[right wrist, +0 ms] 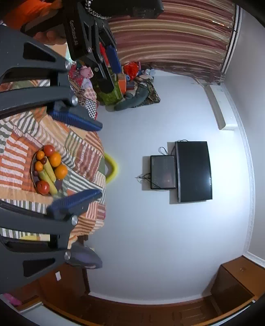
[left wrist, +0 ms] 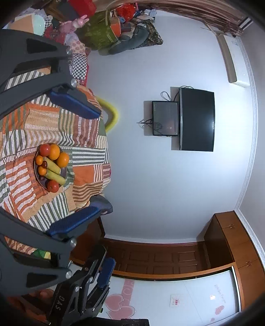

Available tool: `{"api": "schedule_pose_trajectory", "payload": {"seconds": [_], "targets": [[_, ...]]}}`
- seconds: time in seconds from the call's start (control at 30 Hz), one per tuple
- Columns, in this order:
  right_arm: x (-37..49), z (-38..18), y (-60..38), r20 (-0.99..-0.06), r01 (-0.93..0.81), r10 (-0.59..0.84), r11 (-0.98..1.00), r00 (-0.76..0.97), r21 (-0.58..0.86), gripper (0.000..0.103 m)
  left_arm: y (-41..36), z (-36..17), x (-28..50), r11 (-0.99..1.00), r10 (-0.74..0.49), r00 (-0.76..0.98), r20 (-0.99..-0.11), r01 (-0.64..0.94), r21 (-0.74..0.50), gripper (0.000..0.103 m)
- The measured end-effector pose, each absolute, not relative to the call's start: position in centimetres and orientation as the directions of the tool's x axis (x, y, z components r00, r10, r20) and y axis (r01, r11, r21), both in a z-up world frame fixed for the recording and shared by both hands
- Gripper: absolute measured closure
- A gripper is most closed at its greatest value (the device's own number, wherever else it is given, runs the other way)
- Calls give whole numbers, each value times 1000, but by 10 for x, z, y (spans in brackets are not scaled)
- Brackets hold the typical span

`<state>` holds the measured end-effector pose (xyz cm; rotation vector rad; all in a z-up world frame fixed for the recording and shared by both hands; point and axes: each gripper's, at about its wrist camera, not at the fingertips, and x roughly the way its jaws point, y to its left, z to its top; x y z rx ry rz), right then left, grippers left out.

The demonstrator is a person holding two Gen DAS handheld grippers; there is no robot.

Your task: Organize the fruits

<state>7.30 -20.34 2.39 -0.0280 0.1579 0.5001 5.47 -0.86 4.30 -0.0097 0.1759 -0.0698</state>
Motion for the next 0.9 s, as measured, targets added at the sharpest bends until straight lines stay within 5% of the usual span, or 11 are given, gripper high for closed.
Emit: {"api": "schedule_pose_trajectory", "payload": {"seconds": [0.13, 0.37, 0.9], "targets": [[67, 26, -203, -128, -450, 448, 893, 885, 17, 18, -7, 40, 52, 998, -61, 983, -174, 57, -27, 3], [60, 25, -203, -106, -406, 407, 913, 907, 30, 0, -4, 33, 51, 998, -51, 981, -189, 45, -36, 0], [49, 19, -211, -120, -403, 404, 915, 907, 36, 0, -4, 26, 53, 999, -47, 978, -201, 41, -35, 0]]}}
